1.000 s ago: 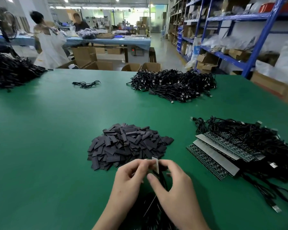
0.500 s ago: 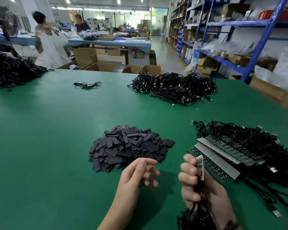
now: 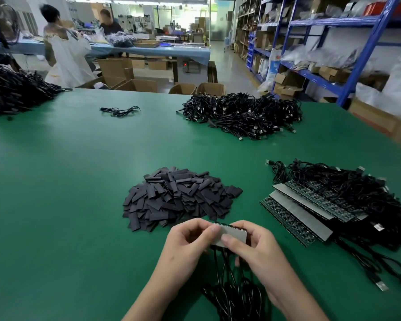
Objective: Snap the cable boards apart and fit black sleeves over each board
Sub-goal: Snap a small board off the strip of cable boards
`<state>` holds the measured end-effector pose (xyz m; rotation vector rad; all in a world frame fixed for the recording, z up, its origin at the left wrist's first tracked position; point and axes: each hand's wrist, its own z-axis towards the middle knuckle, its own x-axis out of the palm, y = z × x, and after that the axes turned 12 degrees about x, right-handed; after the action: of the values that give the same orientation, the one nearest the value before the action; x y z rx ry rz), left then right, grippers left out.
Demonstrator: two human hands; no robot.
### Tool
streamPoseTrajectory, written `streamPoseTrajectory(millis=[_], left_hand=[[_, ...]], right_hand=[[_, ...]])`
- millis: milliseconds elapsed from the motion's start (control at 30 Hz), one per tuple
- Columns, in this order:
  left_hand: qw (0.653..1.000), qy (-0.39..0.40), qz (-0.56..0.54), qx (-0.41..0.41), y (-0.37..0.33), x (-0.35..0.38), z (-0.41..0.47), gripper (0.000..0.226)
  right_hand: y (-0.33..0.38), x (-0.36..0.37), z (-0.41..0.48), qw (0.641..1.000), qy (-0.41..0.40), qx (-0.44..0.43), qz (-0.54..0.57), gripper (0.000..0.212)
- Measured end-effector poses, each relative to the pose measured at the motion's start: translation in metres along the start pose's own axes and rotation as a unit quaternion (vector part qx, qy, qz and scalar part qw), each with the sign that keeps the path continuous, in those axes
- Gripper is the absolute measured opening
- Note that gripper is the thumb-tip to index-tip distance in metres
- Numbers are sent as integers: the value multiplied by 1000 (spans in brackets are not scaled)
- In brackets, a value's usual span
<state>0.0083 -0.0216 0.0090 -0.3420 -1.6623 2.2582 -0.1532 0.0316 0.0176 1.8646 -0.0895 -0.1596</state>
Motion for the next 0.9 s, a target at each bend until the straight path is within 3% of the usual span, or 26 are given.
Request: streamPoseTrajectory(millis=[67, 233, 467, 733, 900], left_hand=[[1000, 12, -3, -10, 0, 0, 0, 26], [1000, 17, 11, -22, 4, -1, 0, 30], [999, 22, 14, -24, 11, -2, 2, 47], [999, 36, 4, -29, 11, -5, 1, 38], [998, 45, -15, -44, 8, -7, -1, 32]], right_hand=[[-4, 0, 1, 1000, -4, -3, -15, 33], [-10, 0, 7, 997, -25, -31, -60, 40], [-15, 3, 8, 1000, 13, -17, -6, 29], [-15, 6, 7, 997, 63, 12, 53, 13], [-14, 6, 6, 996, 71, 11, 54, 14]])
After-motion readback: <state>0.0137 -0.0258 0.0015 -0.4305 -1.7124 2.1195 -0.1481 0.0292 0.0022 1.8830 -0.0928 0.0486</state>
